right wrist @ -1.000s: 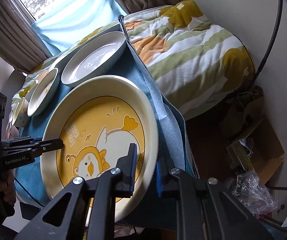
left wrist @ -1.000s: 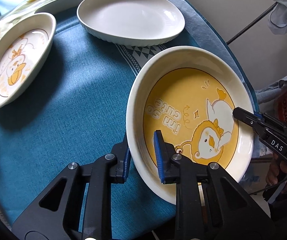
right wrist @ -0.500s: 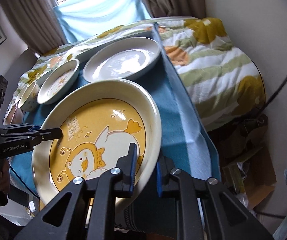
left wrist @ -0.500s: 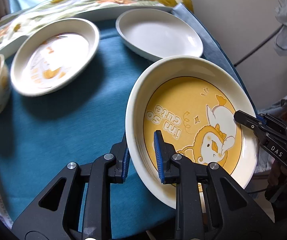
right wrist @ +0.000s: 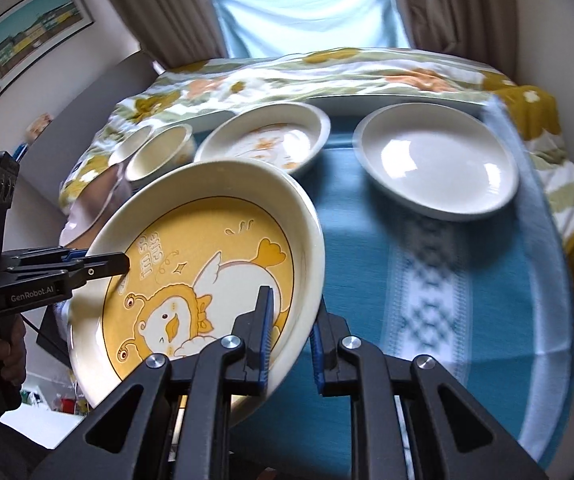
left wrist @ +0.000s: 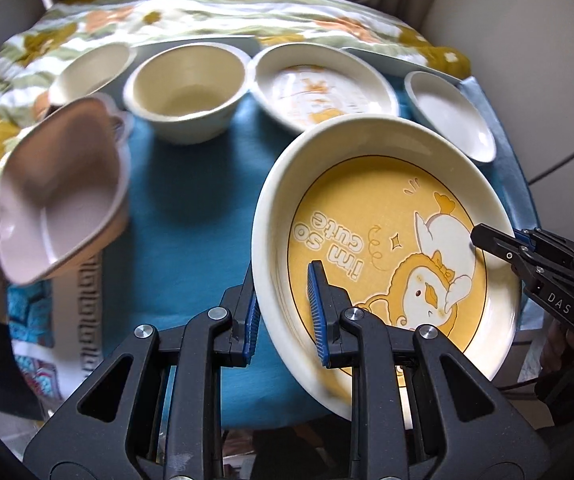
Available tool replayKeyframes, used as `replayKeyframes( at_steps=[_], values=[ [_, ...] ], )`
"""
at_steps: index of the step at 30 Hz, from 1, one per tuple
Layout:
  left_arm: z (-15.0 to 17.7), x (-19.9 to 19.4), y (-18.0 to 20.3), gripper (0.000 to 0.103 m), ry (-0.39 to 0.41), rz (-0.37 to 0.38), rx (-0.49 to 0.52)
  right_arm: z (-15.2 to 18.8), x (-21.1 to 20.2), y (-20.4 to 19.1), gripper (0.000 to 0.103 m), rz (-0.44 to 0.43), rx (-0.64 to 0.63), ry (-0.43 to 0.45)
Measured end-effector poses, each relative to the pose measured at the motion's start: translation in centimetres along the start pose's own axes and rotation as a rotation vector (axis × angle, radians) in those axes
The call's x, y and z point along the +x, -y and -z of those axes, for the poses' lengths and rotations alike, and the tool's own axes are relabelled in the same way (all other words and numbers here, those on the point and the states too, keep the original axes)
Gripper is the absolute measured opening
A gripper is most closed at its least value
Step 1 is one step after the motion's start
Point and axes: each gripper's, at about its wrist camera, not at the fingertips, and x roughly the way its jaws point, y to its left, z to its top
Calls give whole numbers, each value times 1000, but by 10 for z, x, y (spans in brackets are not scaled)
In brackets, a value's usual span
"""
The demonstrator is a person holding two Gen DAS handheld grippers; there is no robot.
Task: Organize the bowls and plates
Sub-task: 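Carry the yellow duck bowl toward the pink dish, lower it, open right gripper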
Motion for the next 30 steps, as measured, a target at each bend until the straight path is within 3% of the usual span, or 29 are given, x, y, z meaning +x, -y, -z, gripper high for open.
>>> replayKeyframes(
  at_steps=[5,12,22,30],
  values=[
    [19,4,-59,19,-12,-20,-78,-3,38,-40,15,-36,-37,-28],
    [31,26,-99,19,0,-13,-100,-2,75,-69,15,-9,-73,-29],
    [30,34,-100,20,9,1,-87,4,86,-72,15,32,-44,-70],
    [28,34,-88,23,9,-70,-34,4,85,-71,15,41,-18,-77]
  ],
)
